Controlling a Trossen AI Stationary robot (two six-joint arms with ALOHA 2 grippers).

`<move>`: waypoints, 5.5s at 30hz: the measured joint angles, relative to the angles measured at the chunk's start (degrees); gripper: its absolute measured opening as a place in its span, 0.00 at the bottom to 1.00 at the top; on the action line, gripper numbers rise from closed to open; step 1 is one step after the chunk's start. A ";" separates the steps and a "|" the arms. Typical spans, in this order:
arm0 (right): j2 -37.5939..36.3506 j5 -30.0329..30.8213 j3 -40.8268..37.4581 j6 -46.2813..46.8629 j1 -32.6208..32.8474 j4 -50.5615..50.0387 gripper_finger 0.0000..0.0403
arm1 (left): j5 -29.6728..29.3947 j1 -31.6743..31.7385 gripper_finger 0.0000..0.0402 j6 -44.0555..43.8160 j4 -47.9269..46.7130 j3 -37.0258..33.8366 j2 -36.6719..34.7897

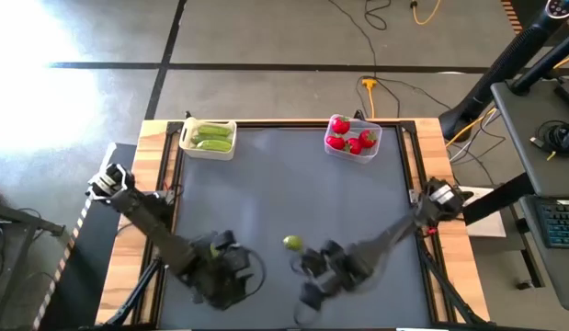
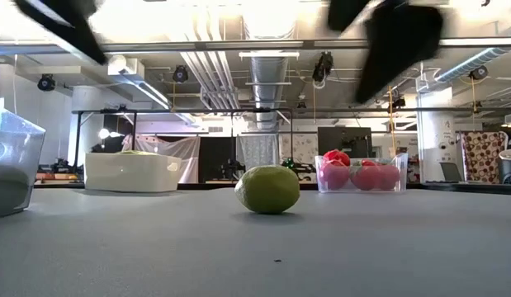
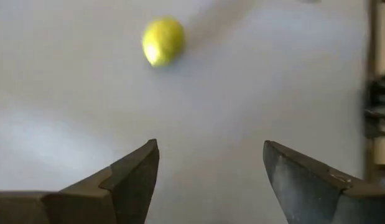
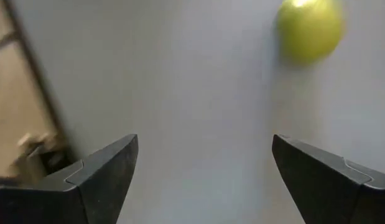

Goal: Sort produce into baskets
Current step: Put the lime into the black bin, then return to Home Position

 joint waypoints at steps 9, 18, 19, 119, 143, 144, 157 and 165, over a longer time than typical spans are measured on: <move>0.11 12.09 1.28 26.71 16.78 0.55 0.90 | 9.76 16.13 0.75 29.49 20.84 -3.69 0.00; 0.11 19.15 2.51 38.80 23.63 -0.17 0.90 | 15.51 24.55 0.77 41.54 39.44 -11.56 0.00; 0.06 19.12 2.51 38.77 23.60 -0.17 0.90 | 16.26 25.19 0.77 41.84 40.19 -12.29 0.00; -16.37 -0.39 2.36 -38.56 -14.41 3.35 0.90 | 10.59 -4.38 0.68 -5.60 -27.44 12.13 -12.89; -44.69 2.04 -40.57 -47.41 -21.81 28.63 0.90 | 9.31 26.01 0.69 23.77 -21.78 24.36 -12.92; -47.05 3.38 -43.15 -45.77 -21.83 28.89 0.90 | 11.85 28.31 0.69 25.24 -21.78 24.18 -12.92; -64.47 10.71 -58.18 -38.01 -21.94 31.64 0.90 | 37.25 51.00 0.69 43.63 -0.82 10.05 -14.74; -65.11 2.01 -58.07 -57.68 -22.83 35.87 0.90 | 46.17 56.01 0.69 44.05 20.40 -4.70 -17.12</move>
